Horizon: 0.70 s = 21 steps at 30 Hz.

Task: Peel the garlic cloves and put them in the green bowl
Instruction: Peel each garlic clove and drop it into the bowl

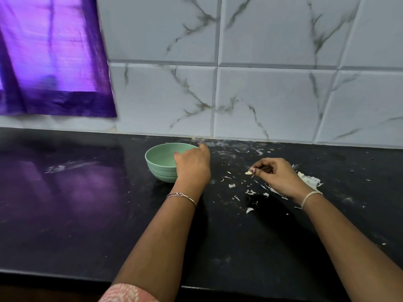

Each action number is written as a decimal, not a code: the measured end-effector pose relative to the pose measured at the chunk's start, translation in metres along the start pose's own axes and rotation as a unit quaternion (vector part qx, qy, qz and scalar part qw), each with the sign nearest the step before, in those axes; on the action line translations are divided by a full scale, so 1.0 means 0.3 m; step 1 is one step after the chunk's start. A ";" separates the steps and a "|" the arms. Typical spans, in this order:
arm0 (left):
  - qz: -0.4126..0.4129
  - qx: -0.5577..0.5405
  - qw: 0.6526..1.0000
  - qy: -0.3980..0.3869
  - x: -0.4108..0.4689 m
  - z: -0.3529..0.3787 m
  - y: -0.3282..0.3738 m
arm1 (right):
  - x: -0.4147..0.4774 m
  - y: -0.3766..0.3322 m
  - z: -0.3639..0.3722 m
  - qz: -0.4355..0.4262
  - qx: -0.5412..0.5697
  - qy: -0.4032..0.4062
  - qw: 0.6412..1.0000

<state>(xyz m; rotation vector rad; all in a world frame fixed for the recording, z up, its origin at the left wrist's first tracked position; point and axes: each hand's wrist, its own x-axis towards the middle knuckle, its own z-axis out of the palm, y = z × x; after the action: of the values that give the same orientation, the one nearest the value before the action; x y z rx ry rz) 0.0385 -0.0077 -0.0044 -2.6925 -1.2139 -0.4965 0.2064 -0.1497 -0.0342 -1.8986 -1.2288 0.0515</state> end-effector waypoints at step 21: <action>0.171 -0.138 0.975 0.031 0.009 0.052 0.045 | -0.005 -0.003 -0.016 0.027 -0.055 -0.028 0.998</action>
<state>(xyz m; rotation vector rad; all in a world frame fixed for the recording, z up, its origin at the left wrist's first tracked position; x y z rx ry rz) 0.0540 -0.0106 -0.0180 -3.0025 -0.6825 -0.7353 0.2071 -0.1536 -0.0312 -2.0393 -1.2389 0.0669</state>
